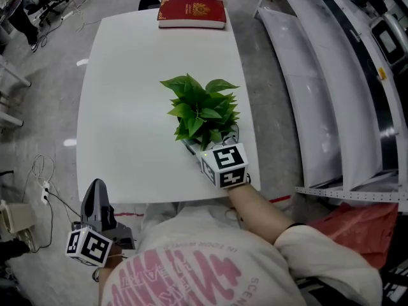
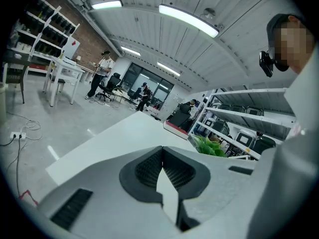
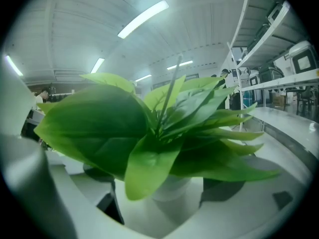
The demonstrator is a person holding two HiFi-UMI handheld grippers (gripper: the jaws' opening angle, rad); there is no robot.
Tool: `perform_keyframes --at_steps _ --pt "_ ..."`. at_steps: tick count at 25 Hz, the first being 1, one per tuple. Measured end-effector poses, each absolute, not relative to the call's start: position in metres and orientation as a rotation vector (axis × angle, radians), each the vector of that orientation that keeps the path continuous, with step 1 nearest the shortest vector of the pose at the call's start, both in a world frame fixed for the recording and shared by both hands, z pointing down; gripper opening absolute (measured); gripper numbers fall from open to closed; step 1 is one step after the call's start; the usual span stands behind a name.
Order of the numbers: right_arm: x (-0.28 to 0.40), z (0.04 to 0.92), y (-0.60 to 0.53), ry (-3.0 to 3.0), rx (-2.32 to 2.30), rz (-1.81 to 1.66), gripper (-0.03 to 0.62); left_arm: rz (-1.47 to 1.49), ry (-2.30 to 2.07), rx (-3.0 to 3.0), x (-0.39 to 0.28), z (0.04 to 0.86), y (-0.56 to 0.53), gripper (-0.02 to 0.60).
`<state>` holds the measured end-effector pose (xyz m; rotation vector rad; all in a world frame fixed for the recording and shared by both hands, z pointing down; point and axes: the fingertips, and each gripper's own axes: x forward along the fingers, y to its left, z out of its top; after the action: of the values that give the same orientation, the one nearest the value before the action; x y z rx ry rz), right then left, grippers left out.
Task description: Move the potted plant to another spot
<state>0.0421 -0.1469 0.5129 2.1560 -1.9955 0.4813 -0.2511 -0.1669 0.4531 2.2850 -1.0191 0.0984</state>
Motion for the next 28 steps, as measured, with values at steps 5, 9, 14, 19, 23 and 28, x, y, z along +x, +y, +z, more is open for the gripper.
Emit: perform_keyframes --at_steps 5,9,14,19,23,28 --pt "0.043 0.508 -0.140 -2.022 2.141 0.484 0.500 0.093 -1.004 2.283 -0.243 0.453 -0.166 0.003" --pt "0.043 0.503 -0.134 -2.041 2.138 0.511 0.499 0.095 -0.956 2.289 -0.230 0.455 -0.164 0.003" --pt "0.039 0.484 -0.127 -2.052 2.162 0.477 0.497 0.094 -0.880 2.296 -0.218 0.461 -0.166 0.003" --pt "0.035 0.461 -0.117 -2.012 2.227 0.421 0.497 0.057 -0.783 2.327 -0.206 0.453 -0.172 0.003" --pt "0.061 0.446 -0.091 -1.976 2.321 0.412 0.497 0.048 -0.680 2.383 -0.166 0.440 -0.160 0.003" --pt "0.071 0.419 -0.075 -1.919 2.392 0.368 0.495 0.017 -0.549 2.464 -0.142 0.415 -0.159 0.003"
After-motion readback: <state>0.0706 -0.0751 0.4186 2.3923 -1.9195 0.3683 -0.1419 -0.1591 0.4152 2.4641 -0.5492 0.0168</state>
